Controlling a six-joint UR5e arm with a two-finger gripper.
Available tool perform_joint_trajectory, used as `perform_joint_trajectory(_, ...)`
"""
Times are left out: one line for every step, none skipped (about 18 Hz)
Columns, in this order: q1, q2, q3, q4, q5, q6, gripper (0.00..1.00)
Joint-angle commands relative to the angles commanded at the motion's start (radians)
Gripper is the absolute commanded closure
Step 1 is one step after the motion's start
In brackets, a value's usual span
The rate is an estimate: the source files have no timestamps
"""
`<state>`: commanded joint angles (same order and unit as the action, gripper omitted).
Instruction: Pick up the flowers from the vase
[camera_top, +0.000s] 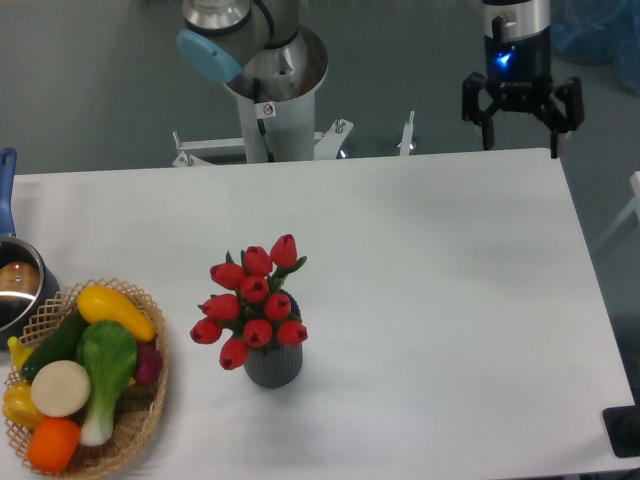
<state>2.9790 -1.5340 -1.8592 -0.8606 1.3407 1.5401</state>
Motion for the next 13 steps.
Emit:
perform_joint_trajectory(0.000,0.000,0.000,0.000,0.000,0.000,0.00)
perform_joint_trajectory(0.002,0.000,0.006,-0.003,-0.003,0.000,0.00)
perform_joint_trajectory(0.000,0.000,0.006,-0.003,-0.005,-0.002,0.00)
perform_joint_trajectory(-0.003,0.000,0.002,-0.002,-0.006,0.000,0.00)
perform_joint_trajectory(-0.005,0.000,0.000,0.000,-0.006,0.000,0.00)
perform_joint_trajectory(-0.005,0.000,-0.002,-0.002,-0.008,0.000,0.00)
perform_joint_trajectory(-0.005,0.000,-0.003,-0.002,-0.008,0.000,0.00)
perform_joint_trajectory(-0.005,0.000,-0.005,0.000,-0.009,-0.002,0.00)
perform_joint_trajectory(-0.005,0.000,-0.008,0.000,-0.012,-0.002,0.00)
perform_joint_trajectory(-0.006,0.000,-0.009,0.002,-0.023,-0.002,0.00)
perform_joint_trajectory(-0.005,-0.002,-0.014,0.003,-0.034,-0.002,0.00)
perform_joint_trajectory(-0.006,-0.002,-0.020,0.003,-0.049,-0.005,0.00)
perform_joint_trajectory(-0.005,-0.002,-0.028,0.003,-0.063,-0.006,0.00)
